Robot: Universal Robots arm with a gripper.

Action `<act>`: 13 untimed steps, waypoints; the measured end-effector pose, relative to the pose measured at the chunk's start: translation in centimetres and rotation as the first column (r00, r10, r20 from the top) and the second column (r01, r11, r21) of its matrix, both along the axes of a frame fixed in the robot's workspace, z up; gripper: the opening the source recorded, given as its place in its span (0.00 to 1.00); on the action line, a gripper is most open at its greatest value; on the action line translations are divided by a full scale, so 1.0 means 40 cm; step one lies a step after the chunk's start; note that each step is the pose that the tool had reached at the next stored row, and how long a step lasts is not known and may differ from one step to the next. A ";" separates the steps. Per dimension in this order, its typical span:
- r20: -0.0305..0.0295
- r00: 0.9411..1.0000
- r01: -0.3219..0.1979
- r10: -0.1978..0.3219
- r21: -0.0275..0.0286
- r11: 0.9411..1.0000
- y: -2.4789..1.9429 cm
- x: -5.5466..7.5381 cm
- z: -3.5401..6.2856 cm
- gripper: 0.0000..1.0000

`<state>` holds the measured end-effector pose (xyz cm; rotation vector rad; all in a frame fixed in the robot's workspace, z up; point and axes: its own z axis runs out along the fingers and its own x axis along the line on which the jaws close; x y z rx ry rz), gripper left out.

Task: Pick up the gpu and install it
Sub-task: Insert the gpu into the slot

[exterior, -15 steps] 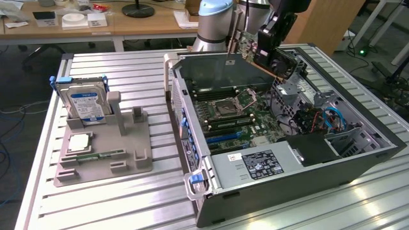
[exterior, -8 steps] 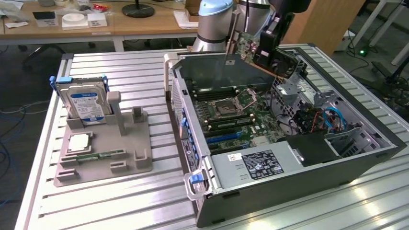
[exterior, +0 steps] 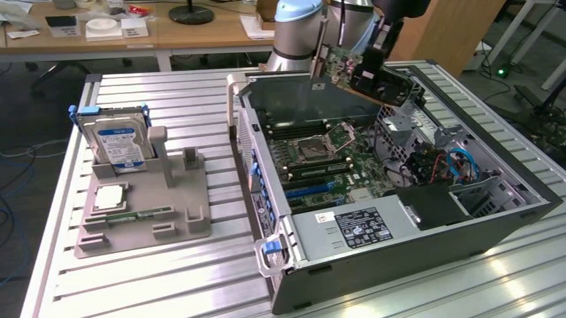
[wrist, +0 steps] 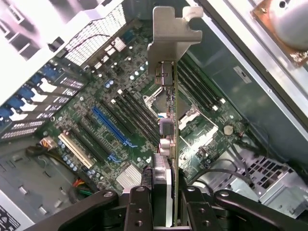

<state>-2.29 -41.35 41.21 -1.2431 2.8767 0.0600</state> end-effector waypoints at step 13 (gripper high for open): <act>0.000 0.984 -0.176 0.176 0.000 0.984 0.000 0.000 -0.001 0.28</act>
